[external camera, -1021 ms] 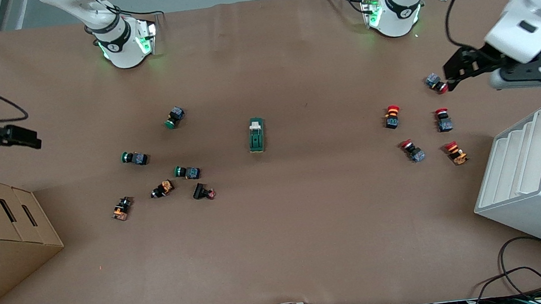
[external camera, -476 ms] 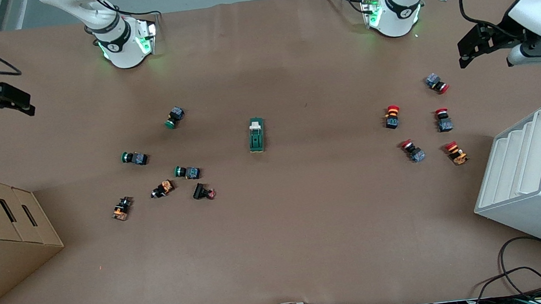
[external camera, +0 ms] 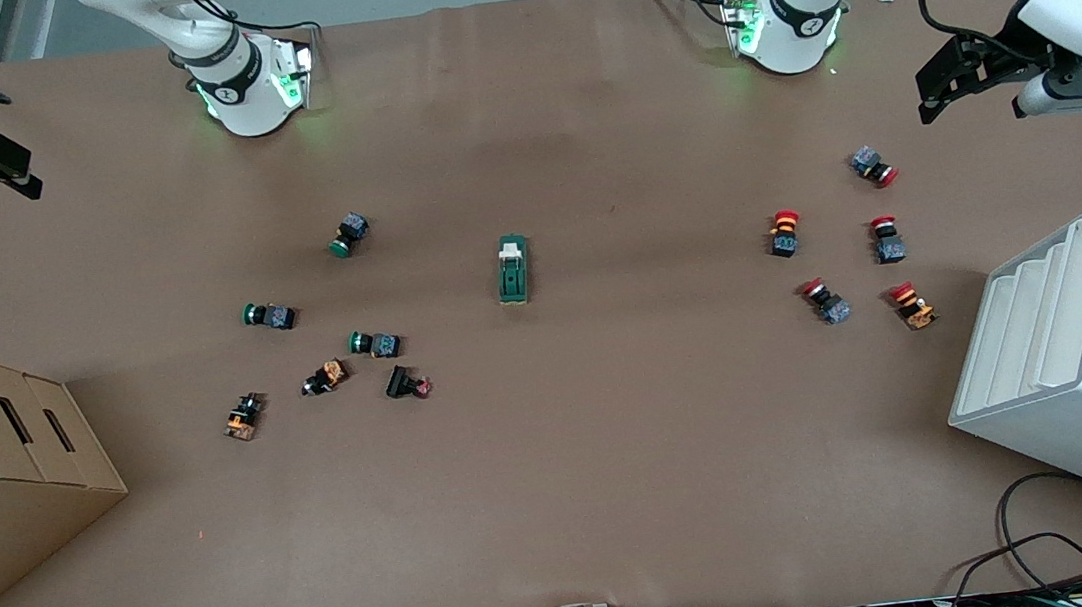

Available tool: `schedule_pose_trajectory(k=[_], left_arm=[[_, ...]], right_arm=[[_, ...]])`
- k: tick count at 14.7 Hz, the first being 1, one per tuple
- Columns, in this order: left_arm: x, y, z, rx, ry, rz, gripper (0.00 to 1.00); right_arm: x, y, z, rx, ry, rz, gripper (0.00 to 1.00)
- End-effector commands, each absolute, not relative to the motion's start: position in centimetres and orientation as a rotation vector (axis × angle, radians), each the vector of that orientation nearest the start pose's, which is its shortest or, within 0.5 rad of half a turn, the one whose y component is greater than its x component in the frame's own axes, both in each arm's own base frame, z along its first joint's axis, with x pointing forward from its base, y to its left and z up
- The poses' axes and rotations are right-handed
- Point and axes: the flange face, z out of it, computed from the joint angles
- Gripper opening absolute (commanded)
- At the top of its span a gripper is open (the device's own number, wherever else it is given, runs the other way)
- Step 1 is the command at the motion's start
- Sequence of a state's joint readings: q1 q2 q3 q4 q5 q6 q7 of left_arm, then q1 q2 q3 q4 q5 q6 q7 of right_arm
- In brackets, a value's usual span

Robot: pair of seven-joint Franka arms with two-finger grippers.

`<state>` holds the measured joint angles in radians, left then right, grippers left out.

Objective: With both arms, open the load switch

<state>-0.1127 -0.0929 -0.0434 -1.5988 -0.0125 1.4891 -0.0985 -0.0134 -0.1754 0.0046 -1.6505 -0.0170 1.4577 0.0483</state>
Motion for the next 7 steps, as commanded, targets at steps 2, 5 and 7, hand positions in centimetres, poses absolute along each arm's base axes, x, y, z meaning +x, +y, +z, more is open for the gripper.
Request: schedule_pose_trajectory(k=[2, 5, 7], left_arm=[[50.5, -8.3, 66.4, -3.159, 0.087, -0.006, 1.0], [51.2, -8.3, 66.1, -3.151, 0.115, -0.003, 1.0], [51.6, -8.1, 65.8, -3.15, 0.108, 0.009, 1.0]], right_arm=[[51.3, -0.8, 67.5, -3.127, 0.062, 0.065, 1.0], [52.5, -1.2, 67.5, -3.125, 0.013, 0.1, 1.0], [52.3, -2.1, 67.4, -3.123, 0.008, 0.116, 1.0]])
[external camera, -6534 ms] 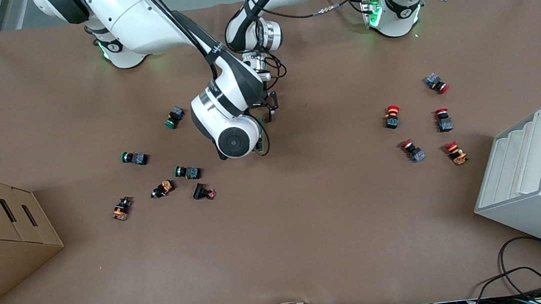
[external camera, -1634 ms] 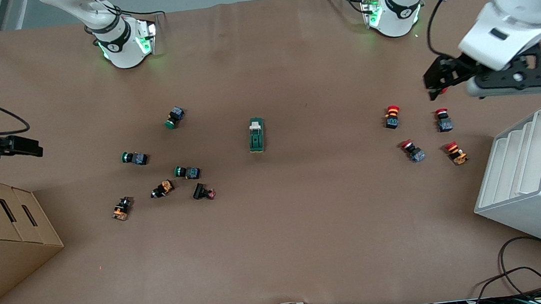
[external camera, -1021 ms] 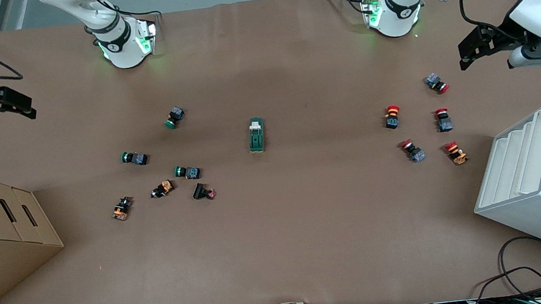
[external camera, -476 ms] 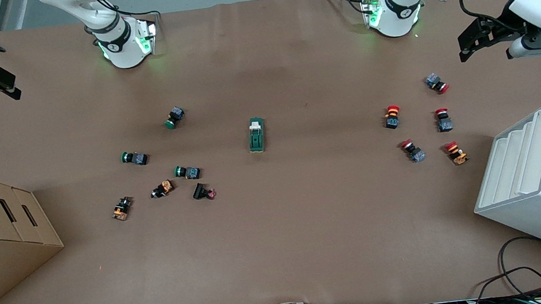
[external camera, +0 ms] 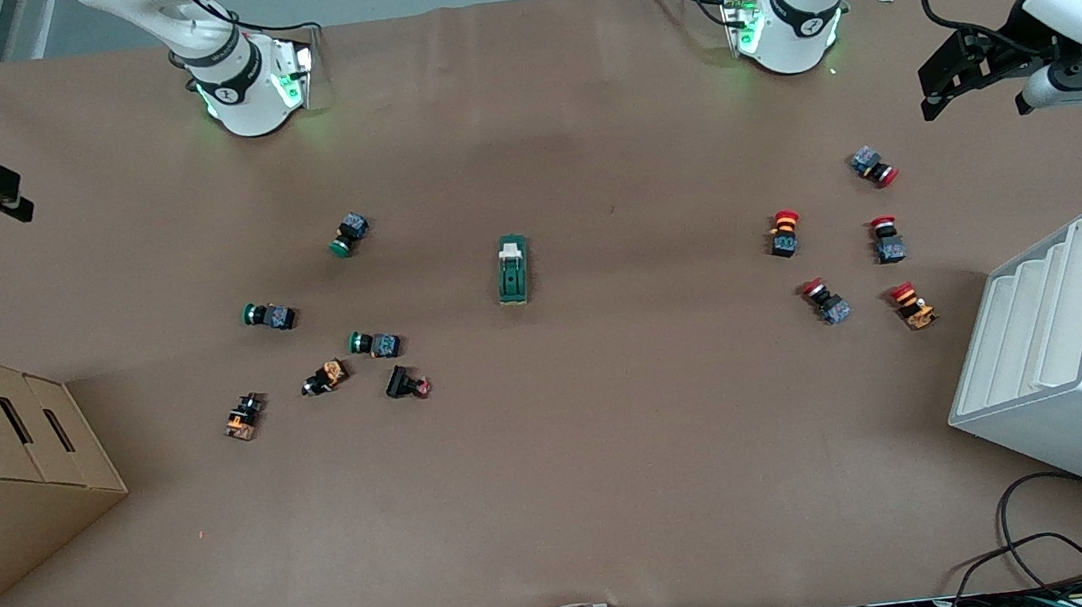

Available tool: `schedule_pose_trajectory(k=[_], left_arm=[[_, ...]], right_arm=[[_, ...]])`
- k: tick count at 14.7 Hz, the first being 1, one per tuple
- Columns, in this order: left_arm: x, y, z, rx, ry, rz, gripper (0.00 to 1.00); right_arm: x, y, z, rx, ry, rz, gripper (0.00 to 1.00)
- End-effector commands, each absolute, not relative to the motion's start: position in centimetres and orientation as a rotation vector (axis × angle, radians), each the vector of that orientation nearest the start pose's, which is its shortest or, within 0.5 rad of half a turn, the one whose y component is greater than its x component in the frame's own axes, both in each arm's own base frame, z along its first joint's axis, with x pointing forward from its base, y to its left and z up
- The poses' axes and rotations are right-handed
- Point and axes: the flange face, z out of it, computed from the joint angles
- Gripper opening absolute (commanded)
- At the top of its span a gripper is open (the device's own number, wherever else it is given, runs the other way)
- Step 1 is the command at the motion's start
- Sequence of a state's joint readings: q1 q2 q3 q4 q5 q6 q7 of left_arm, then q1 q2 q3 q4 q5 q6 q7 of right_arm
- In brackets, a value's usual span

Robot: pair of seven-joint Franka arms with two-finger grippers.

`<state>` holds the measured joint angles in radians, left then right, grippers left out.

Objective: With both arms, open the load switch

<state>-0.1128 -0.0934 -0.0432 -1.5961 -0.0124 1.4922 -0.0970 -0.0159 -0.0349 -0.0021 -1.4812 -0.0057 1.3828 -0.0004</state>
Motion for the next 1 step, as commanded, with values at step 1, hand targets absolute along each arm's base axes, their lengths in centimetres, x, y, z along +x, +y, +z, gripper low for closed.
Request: schedule_pose_trajectory(k=[1], left_arm=[[51.53, -8.22, 65.74, -3.15, 0.105, 0.012, 1.0]], right_arm=[[52.23, -2.21, 67.16, -3.118, 0.01, 0.135, 1.0]])
